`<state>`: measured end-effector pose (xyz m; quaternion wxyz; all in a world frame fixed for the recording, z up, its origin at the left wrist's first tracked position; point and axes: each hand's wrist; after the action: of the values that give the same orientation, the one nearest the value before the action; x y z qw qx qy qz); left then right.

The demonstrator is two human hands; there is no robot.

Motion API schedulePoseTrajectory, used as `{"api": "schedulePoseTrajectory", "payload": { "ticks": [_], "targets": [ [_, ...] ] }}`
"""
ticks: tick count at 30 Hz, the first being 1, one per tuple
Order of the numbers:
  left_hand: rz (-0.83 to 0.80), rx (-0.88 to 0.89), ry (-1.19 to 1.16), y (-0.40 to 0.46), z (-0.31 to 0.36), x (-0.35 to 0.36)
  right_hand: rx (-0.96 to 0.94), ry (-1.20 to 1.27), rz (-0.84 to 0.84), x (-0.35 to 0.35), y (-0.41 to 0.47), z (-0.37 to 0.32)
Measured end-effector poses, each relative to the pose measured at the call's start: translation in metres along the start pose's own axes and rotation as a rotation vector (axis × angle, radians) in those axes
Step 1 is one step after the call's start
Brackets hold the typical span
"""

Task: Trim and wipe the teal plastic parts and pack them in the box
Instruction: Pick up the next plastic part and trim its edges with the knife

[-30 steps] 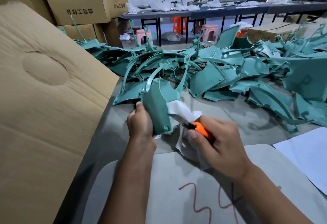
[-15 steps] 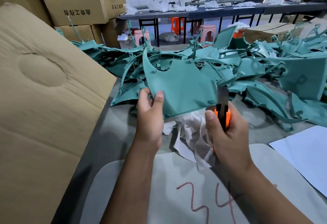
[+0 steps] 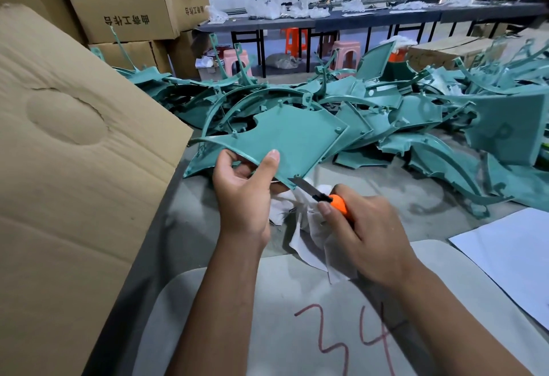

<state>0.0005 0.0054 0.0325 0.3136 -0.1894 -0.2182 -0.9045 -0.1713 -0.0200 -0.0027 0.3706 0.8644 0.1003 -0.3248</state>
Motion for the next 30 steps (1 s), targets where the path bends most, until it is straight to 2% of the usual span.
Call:
{"api": "schedulePoseTrajectory", "payload": {
  "ticks": [3, 6, 12, 14, 16, 19, 21, 26, 30],
  "targets": [
    [-0.013, -0.016, -0.003, 0.001, -0.001, -0.002, 0.027, -0.072, 0.015, 0.001, 0.0, 0.0],
    [-0.06, -0.026, -0.008, 0.002, -0.001, -0.006, 0.132, -0.031, 0.077, 0.0, 0.003, 0.01],
    [-0.137, -0.042, -0.007, 0.002, 0.0, -0.011, 0.364, -0.128, 0.337, -0.017, 0.01, 0.038],
    [-0.118, -0.056, -0.002, 0.002, -0.001, -0.011, 0.318, -0.109, 0.367, -0.021, 0.01, 0.041],
    [-0.091, -0.075, 0.001, 0.003, -0.002, -0.01, 0.186, -0.05, 0.349, -0.019, 0.009, 0.033],
    [-0.057, -0.123, -0.019, 0.002, -0.004, -0.007, -0.007, 0.001, 0.259, -0.007, 0.007, 0.011],
    [-0.05, -0.15, -0.052, 0.001, -0.004, -0.005, -0.061, -0.048, 0.189, -0.001, 0.006, 0.002],
    [-0.091, -0.197, -0.075, -0.001, -0.001, -0.004, -0.012, -0.121, 0.166, 0.001, 0.004, 0.004],
    [-0.12, -0.22, -0.07, 0.0, 0.002, -0.007, 0.119, -0.043, 0.275, -0.008, 0.007, 0.022]
  ]
}}
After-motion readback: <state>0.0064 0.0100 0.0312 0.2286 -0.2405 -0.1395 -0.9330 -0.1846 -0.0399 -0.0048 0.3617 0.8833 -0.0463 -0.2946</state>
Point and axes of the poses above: each hand's wrist, its own y-axis towards the middle knuckle, its own x-axis out of the palm, z = x × y, and after that the axes turned 4 degrees about x, right-handed
